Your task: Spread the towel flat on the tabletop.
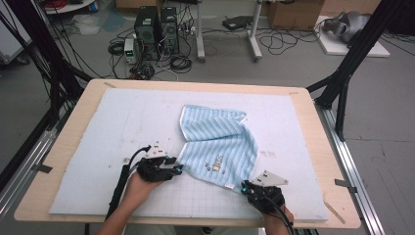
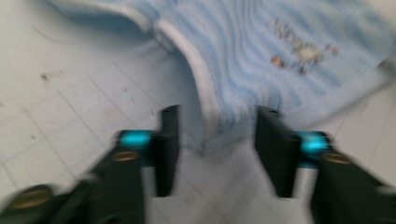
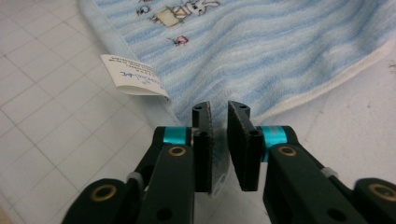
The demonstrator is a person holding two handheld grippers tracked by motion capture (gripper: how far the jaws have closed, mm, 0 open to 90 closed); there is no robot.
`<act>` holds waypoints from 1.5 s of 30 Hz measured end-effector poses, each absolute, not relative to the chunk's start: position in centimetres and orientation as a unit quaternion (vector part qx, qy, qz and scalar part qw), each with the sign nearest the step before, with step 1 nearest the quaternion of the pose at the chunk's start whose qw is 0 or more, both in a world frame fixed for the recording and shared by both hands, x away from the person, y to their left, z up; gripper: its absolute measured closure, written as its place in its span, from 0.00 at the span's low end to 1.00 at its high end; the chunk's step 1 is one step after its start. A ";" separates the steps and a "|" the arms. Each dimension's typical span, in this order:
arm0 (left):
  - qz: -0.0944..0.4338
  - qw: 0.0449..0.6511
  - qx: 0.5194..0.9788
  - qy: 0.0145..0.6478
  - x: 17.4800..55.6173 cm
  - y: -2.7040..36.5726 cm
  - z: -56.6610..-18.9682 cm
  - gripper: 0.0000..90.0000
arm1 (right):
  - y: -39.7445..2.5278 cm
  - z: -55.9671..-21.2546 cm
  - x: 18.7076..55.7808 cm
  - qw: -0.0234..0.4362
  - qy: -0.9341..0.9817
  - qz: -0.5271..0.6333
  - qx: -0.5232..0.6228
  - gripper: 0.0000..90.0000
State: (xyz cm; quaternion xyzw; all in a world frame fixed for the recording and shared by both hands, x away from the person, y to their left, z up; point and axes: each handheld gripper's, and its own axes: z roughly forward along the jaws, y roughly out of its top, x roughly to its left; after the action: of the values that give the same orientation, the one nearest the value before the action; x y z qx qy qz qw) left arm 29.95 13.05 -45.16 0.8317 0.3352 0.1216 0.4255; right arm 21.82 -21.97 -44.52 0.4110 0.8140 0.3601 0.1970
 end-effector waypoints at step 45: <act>0.099 0.534 0.768 0.340 22.7 18.8 -43.5 0.46 | -22.9 -43.5 18.6 0.196 0.756 0.419 0.462 0.45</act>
State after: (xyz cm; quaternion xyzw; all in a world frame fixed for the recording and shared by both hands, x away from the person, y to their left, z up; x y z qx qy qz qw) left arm 22.72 18.81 -43.51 0.7681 0.3396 0.0991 0.5337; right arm 18.63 -22.94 -43.47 0.4621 0.7564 0.4193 0.1961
